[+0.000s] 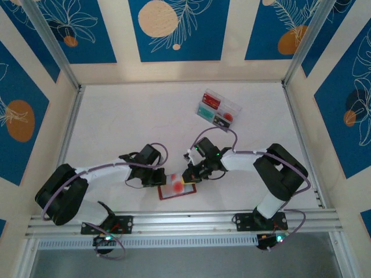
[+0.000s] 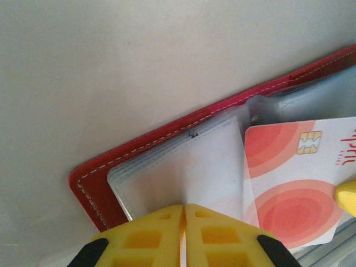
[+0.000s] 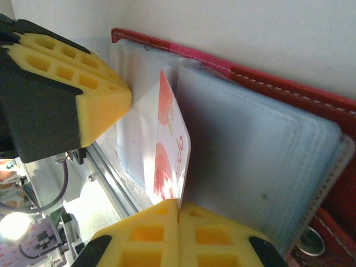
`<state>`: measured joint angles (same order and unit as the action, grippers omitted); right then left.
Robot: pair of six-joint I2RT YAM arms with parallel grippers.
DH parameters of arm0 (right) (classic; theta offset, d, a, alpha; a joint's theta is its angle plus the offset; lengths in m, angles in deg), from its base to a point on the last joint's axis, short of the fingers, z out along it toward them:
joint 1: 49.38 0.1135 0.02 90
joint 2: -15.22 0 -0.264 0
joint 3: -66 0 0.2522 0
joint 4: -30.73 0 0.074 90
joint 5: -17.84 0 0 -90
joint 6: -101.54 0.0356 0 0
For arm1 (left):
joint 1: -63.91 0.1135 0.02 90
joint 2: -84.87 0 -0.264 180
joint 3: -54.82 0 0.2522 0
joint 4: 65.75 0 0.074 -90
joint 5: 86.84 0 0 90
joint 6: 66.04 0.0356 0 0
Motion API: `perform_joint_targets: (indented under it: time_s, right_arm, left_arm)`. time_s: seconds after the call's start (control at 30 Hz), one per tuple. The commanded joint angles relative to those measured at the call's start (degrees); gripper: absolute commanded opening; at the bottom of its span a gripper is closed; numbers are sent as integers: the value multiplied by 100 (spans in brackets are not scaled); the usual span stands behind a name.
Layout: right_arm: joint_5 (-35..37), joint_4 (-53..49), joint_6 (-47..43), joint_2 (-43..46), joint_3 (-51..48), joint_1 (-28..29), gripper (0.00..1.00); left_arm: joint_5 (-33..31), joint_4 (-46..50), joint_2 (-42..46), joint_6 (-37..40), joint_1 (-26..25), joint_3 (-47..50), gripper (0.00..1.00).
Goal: Put the credit cards into the card holder
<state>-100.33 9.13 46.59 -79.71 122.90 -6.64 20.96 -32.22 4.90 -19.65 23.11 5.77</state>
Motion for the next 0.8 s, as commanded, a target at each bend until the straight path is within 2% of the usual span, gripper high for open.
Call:
perform_joint_targets:
  time_s: [0.0,0.33,0.77]
  right_arm:
    - [-236,-670,-327,-253,243,14,0]
    - [-305,-929,-414,-594,503,14,0]
    - [41,-457,301,-562,834,387,0]
  left_arm:
    - [-172,269,-112,-76,-49,254,9]
    - [-163,204,-72,-99,-47,337,9]
    - [-181,183,29,-138,-55,411,9]
